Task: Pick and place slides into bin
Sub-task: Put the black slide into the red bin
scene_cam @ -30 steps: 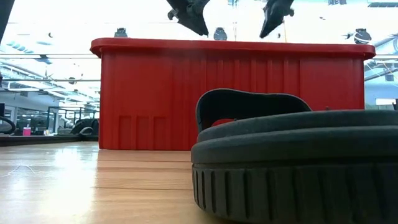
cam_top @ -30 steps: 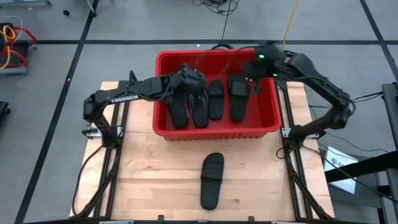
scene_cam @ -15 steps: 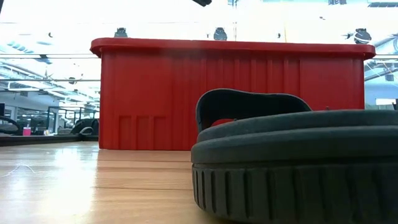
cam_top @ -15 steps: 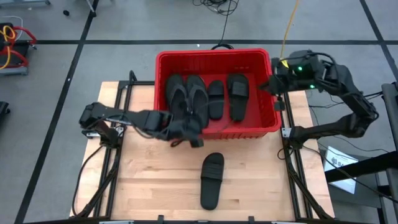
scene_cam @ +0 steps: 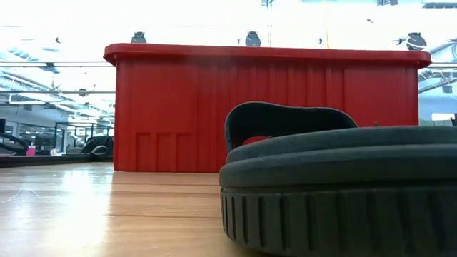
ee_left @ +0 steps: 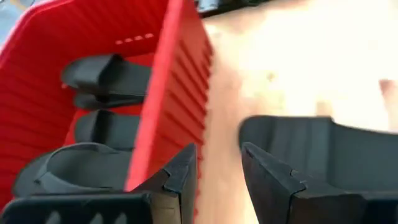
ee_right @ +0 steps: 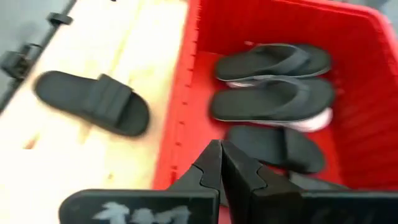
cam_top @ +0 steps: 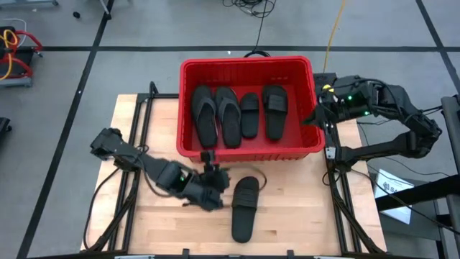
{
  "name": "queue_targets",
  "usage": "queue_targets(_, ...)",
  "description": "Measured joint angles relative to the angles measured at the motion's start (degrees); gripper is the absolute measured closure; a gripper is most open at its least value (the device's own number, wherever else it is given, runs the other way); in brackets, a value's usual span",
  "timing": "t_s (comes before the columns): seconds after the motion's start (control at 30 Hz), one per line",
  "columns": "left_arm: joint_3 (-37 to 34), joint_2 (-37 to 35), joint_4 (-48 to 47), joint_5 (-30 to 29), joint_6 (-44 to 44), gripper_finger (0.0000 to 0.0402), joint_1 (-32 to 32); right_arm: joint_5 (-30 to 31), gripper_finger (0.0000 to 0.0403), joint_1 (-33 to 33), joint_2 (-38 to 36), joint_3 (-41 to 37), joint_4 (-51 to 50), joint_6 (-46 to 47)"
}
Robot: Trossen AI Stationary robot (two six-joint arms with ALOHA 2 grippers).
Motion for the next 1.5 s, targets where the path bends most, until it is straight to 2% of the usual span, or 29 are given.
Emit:
queue_targets(0.1, 0.0, 1.8, 0.2, -0.1, 0.0, 0.0275, -2.1, -2.8, 0.0403, 1.3, -1.0, -2.6, 1.5, 1.6)
queue_targets(0.3, 0.0, 6.7, 1.6, 0.6, 0.0, 0.0275, -4.4, -4.2, 0.0403, 3.7, -2.6, -6.1, 4.2, 2.3)
queue_targets(0.5, 0.0, 11.5, 8.2, 8.4, 0.0, 0.0275, -4.7, -4.2, 0.0403, 4.2, -3.5, -6.5, 4.6, 0.4)
queue_targets(0.63, 0.0, 15.3, 11.0, 11.3, 0.6, 0.0275, -4.7, -4.2, 0.0403, 4.2, -3.9, -6.6, 4.8, -0.8)
queue_targets(0.97, 0.0, 20.6, 10.7, 11.6, 0.6, 0.0275, -4.7, -4.3, 0.0403, 4.2, -4.1, -6.6, 4.9, -0.9)
queue_targets(1.3, -0.7, 22.5, 9.8, 5.7, 0.2, 0.0275, -4.0, -4.3, 0.0403, 4.2, -4.1, -6.6, 4.9, -0.9)
queue_targets(1.5, -2.8, 22.5, 11.0, 8.1, -1.3, 0.0275, -3.2, -4.3, 0.0403, 4.2, -4.1, -6.6, 4.9, -0.9)
